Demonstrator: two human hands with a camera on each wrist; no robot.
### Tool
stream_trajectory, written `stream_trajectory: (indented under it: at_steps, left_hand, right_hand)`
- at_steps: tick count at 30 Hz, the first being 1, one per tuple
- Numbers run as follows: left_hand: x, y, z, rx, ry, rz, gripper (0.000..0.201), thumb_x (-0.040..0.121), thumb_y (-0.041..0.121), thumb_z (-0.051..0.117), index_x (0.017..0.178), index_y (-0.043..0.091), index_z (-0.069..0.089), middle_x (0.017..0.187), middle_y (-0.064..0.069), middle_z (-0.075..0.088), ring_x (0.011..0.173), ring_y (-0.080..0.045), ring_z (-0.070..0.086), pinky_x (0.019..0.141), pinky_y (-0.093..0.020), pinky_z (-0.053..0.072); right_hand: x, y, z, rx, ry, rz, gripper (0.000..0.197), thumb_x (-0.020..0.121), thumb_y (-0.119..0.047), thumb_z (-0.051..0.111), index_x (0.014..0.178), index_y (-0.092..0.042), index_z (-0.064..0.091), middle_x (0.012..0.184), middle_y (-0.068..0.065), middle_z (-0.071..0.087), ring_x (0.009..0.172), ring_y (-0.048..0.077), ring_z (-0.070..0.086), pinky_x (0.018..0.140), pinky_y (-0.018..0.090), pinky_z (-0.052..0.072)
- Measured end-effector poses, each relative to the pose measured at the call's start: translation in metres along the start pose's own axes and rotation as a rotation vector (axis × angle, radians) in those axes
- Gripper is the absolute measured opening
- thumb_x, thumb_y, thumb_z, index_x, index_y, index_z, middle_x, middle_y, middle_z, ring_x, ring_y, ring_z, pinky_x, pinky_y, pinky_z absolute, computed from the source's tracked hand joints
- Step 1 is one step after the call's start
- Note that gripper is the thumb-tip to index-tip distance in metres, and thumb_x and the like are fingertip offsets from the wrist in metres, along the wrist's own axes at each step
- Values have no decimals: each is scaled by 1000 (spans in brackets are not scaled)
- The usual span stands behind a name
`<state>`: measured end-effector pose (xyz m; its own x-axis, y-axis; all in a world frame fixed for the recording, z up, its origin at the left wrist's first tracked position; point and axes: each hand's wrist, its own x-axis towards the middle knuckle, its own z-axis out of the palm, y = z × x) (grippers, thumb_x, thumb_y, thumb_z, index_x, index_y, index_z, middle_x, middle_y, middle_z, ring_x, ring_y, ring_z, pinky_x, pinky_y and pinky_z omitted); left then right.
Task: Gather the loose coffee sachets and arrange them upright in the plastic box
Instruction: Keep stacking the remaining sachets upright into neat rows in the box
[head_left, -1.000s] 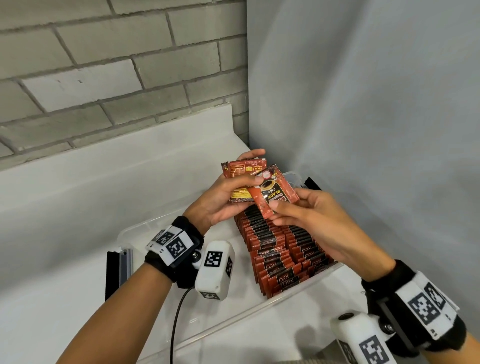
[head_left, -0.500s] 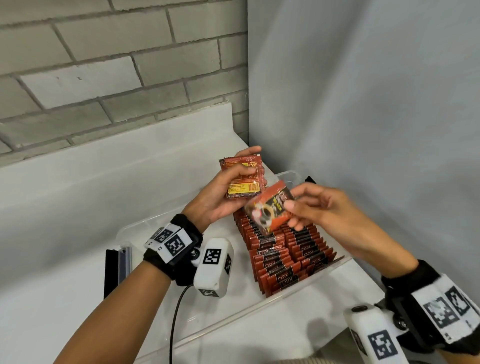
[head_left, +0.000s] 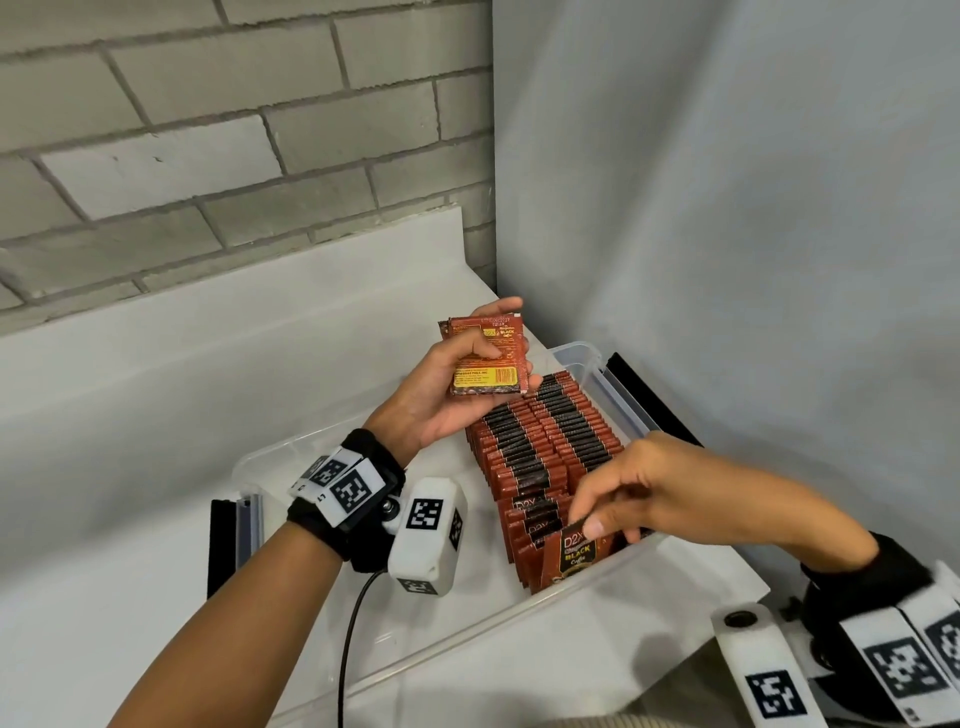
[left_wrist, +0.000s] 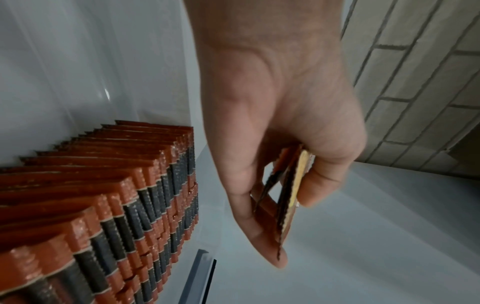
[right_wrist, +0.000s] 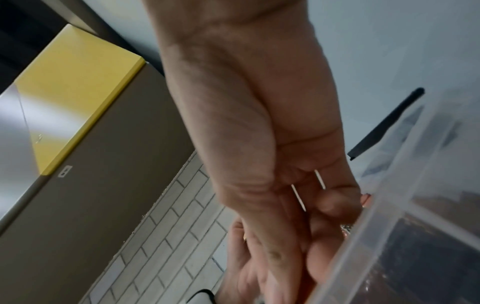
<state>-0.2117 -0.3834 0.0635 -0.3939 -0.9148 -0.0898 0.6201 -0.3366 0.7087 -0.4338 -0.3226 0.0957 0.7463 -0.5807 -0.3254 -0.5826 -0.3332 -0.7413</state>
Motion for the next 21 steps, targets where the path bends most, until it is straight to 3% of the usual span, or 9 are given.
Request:
stream_trajectory:
  at_steps: [3, 5, 10, 21]
  left_hand:
    - [0, 0, 1, -12, 6, -9, 50, 74, -3, 46, 119, 15, 59, 92, -13, 57, 73, -21, 62, 73, -37, 57]
    - [0, 0, 1, -7, 14, -16, 51, 73, -3, 46, 119, 15, 59, 92, -14, 55, 72, -21, 63, 73, -37, 57]
    - [-1, -1, 2, 21, 7, -18, 50, 74, -3, 47, 119, 15, 59, 95, -13, 53, 75, -22, 63, 76, -38, 58]
    - [-4, 2, 7, 67, 54, -52, 50, 74, -3, 49, 118, 17, 60, 98, -11, 53, 76, -20, 65, 77, -38, 58]
  right_hand:
    - [0, 1, 0, -108, -11, -13, 17, 91, -17, 62, 103, -23, 73, 82, -32, 61, 86, -11, 57, 75, 5, 41]
    - [0, 2, 0, -160, -21, -15, 18, 91, -17, 62, 104, -24, 73, 86, -29, 59, 91, -12, 54, 78, 4, 38]
    - [3, 2, 2, -116, -7, 44, 11, 87, -17, 68, 92, -26, 70, 79, -14, 67, 74, -4, 60, 69, 11, 44]
    - [8, -5, 4, -270, -49, -7, 15, 86, -8, 66, 89, -20, 75, 66, -24, 58, 69, -13, 55, 65, 1, 37]
